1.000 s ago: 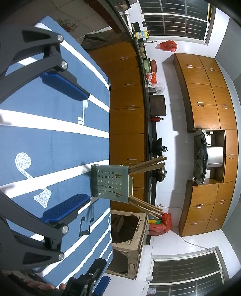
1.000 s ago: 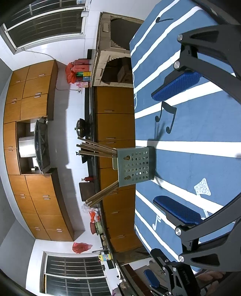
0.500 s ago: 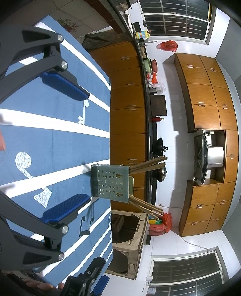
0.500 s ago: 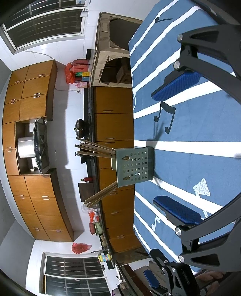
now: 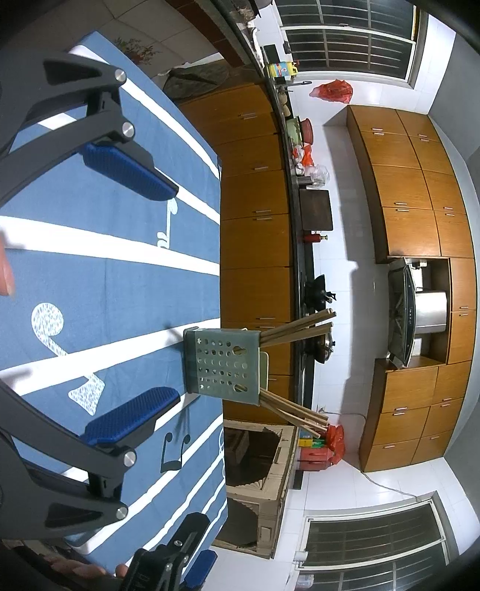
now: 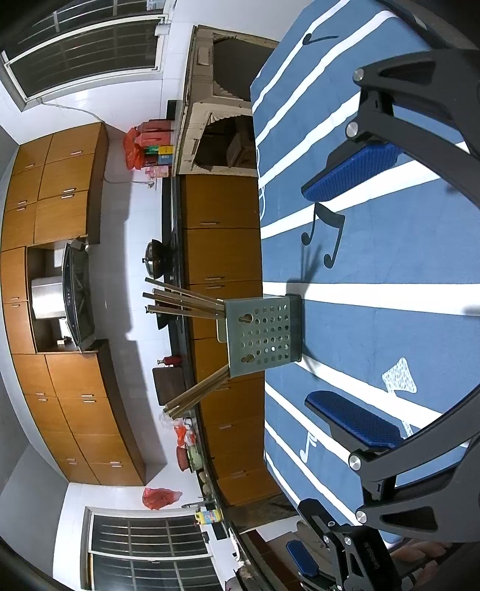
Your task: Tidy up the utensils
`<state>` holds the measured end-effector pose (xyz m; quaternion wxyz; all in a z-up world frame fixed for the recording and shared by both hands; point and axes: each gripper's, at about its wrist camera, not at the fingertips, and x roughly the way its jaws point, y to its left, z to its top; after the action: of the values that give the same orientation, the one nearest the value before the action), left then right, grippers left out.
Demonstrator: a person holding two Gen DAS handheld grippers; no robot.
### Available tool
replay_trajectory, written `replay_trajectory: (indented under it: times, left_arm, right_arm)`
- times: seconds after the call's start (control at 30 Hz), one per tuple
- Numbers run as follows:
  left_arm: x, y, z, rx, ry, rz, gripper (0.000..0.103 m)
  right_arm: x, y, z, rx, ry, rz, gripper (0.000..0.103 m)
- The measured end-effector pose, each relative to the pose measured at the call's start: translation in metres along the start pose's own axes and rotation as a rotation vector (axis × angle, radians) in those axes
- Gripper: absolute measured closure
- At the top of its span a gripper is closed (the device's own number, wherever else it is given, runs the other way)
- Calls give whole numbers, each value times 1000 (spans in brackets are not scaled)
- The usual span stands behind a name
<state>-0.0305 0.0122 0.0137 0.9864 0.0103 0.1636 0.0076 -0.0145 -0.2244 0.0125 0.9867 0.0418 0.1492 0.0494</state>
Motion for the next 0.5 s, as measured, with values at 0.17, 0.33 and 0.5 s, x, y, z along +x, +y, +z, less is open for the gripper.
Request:
replay_trajectory:
  times: [0.17, 0.33, 0.5]
  left_arm:
    - [0, 0, 0, -1, 2, -1, 4]
    - [0, 0, 0, -3, 3, -3, 4]
    - [0, 0, 0, -2, 4, -3, 4]
  right_arm:
    - [0, 0, 0, 2, 2, 1, 2]
    - [0, 0, 1, 1, 1, 1, 2]
    - [1, 0, 1, 1, 1, -1, 2]
